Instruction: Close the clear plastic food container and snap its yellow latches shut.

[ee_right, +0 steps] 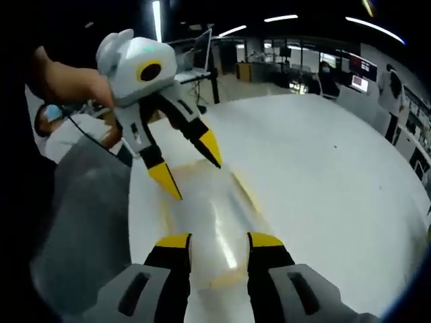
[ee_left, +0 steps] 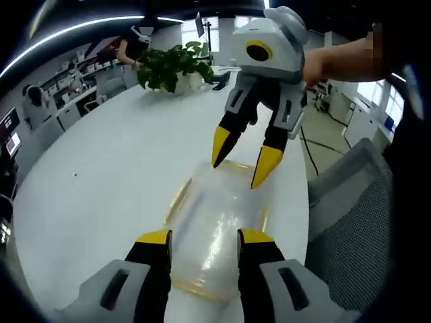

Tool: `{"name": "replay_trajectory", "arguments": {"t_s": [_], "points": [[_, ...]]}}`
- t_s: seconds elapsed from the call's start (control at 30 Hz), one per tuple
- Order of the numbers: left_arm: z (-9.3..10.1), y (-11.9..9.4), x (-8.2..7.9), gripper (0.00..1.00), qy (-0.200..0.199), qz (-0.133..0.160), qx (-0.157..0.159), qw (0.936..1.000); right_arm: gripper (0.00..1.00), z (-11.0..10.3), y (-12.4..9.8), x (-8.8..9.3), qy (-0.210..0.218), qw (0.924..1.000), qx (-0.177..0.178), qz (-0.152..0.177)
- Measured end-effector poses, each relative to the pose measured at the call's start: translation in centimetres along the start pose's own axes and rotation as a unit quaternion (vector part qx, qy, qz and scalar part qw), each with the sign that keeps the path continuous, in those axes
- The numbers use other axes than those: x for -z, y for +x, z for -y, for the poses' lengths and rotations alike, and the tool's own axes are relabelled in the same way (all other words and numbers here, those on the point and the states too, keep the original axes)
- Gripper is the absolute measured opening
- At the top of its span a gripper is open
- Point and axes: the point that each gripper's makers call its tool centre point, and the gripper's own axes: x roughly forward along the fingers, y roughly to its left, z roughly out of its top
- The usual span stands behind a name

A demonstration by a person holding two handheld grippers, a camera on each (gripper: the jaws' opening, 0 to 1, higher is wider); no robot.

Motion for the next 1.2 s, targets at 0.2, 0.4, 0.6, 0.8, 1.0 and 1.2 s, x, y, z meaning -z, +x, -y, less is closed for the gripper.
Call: {"name": "replay_trajectory", "arguments": {"t_s": [0.2,0.4,0.6,0.8,1.0,1.2], "points": [[0.3,0.4,-0.2,0.35,0.001,0.001,0.010,0.9999,0.31,-0.4,1.1,-0.7,-0.015,0.9998,-0.015,0.004],[0.3,0.9,-0.3,0.35,-0.021,0.004,0.021,0.9996,0.31,-0.3,1.8,-1.5,-0.031,0.9994,-0.018,0.003],[1.0,1.2,0.1,0.33,-0.026,-0.004,0.038,0.9989,0.31,-0.5,2.5,-1.4,-0.061,0.9978,-0.024,-0.009],[1.4,1.6,0.1,0.35,-0.028,0.000,0.054,0.9982,0.32,0.6,2.6,-1.8,-0.053,0.9984,-0.014,-0.009],[2.2,1.5,0.2,0.41,0.010,-0.005,0.069,0.9976,0.40,1.5,3.3,-2.2,-0.055,0.9984,0.003,-0.013],[3.0,1.6,0.4,0.48,0.049,-0.019,0.070,0.9962,0.43,1.7,3.7,-1.9,-0.042,0.9987,-0.006,-0.029]]}}
